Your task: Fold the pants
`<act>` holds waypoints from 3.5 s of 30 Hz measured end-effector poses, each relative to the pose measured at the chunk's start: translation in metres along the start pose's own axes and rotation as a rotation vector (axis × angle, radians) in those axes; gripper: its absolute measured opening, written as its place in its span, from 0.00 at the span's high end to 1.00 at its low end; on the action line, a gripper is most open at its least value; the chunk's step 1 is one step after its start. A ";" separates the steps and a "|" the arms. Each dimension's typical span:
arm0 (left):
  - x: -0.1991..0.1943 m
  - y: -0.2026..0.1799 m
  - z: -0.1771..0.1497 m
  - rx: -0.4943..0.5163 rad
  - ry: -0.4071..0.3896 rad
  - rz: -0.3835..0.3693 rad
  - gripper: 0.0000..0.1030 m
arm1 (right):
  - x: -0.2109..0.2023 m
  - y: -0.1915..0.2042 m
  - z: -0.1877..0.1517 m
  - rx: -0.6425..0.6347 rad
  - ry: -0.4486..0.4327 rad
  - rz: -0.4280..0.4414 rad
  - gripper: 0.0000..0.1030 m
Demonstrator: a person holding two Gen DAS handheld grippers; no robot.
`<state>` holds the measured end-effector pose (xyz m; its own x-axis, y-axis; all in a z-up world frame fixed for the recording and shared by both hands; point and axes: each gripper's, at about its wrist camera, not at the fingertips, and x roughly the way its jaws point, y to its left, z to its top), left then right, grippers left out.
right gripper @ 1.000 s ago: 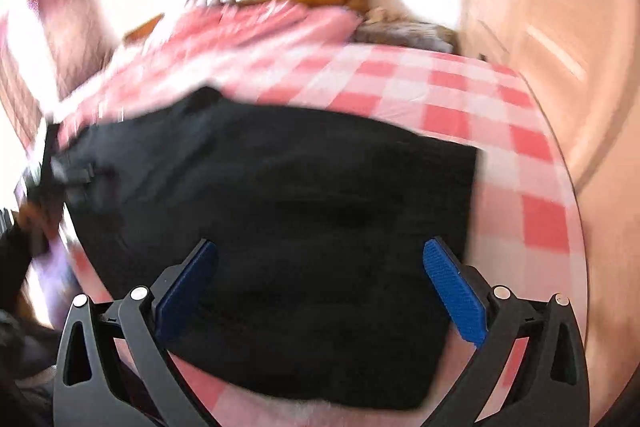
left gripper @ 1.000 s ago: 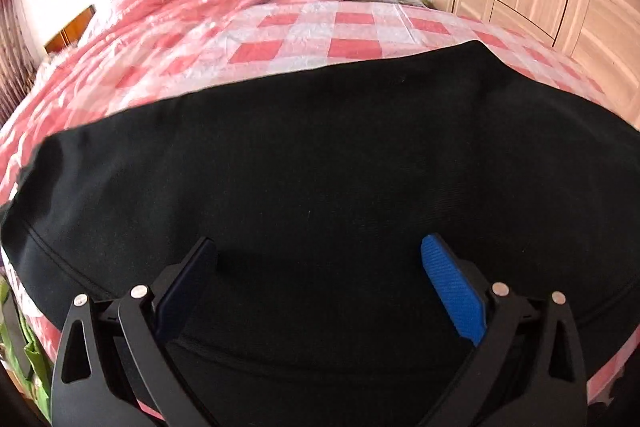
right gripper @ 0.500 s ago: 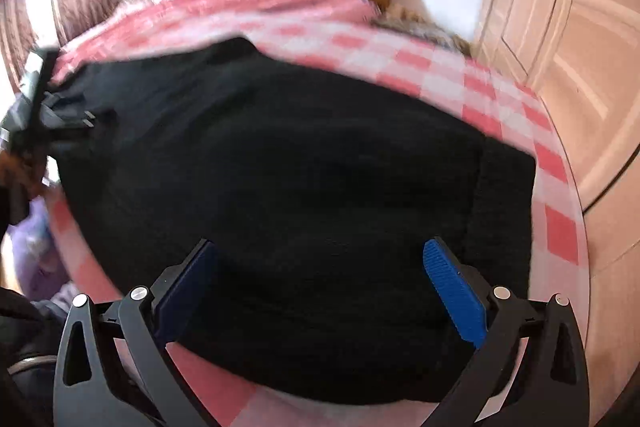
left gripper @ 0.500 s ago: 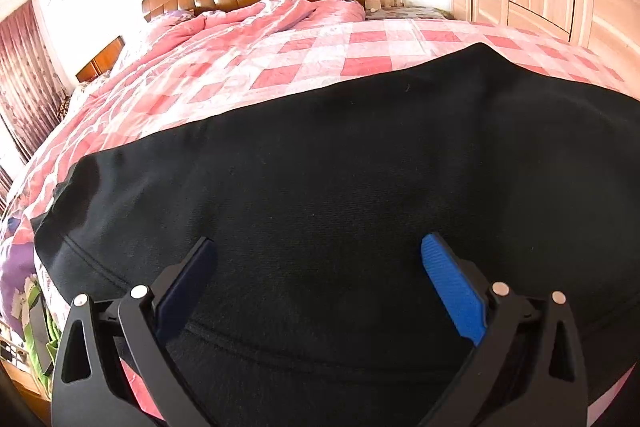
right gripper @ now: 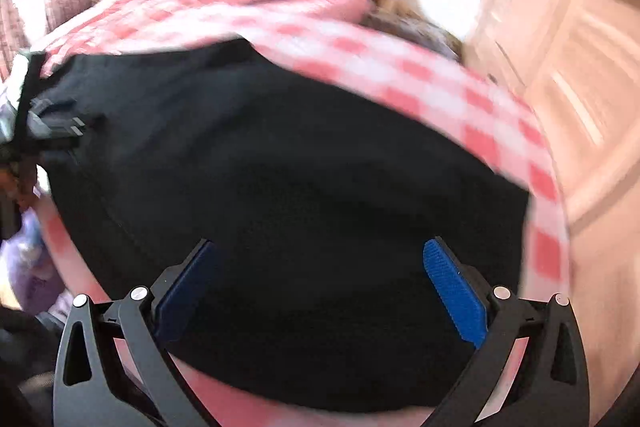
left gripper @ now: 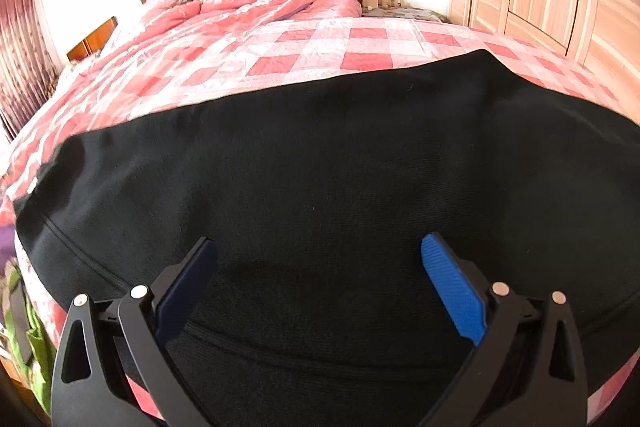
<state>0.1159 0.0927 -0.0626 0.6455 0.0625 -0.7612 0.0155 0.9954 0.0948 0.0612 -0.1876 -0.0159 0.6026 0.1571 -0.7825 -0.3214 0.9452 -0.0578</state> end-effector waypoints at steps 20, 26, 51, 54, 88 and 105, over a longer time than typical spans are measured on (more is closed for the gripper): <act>-0.028 0.229 -0.025 -0.611 -0.039 -0.243 0.02 | 0.120 0.072 0.083 -0.060 0.089 0.087 0.04; -0.016 0.353 -0.034 -0.821 -0.058 -0.210 0.08 | 0.117 0.074 0.084 -0.080 0.074 0.063 0.04; 0.029 0.421 -0.040 -0.985 -0.103 -0.330 0.26 | 0.121 0.070 0.085 -0.052 0.088 0.094 0.04; 0.037 0.419 -0.042 -0.945 -0.109 -0.315 0.25 | 0.118 0.075 0.086 -0.060 0.083 0.069 0.04; -0.127 0.150 0.054 -0.131 -0.396 0.019 0.78 | 0.119 0.169 0.168 0.100 -0.074 0.480 0.04; -0.094 -0.068 -0.054 0.581 -0.368 -0.062 0.07 | 0.067 0.027 0.097 0.368 -0.181 0.445 0.04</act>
<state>0.0129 0.0228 -0.0321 0.8459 -0.1241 -0.5187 0.4010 0.7893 0.4651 0.1640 -0.1234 -0.0095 0.5933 0.5761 -0.5622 -0.3170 0.8092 0.4947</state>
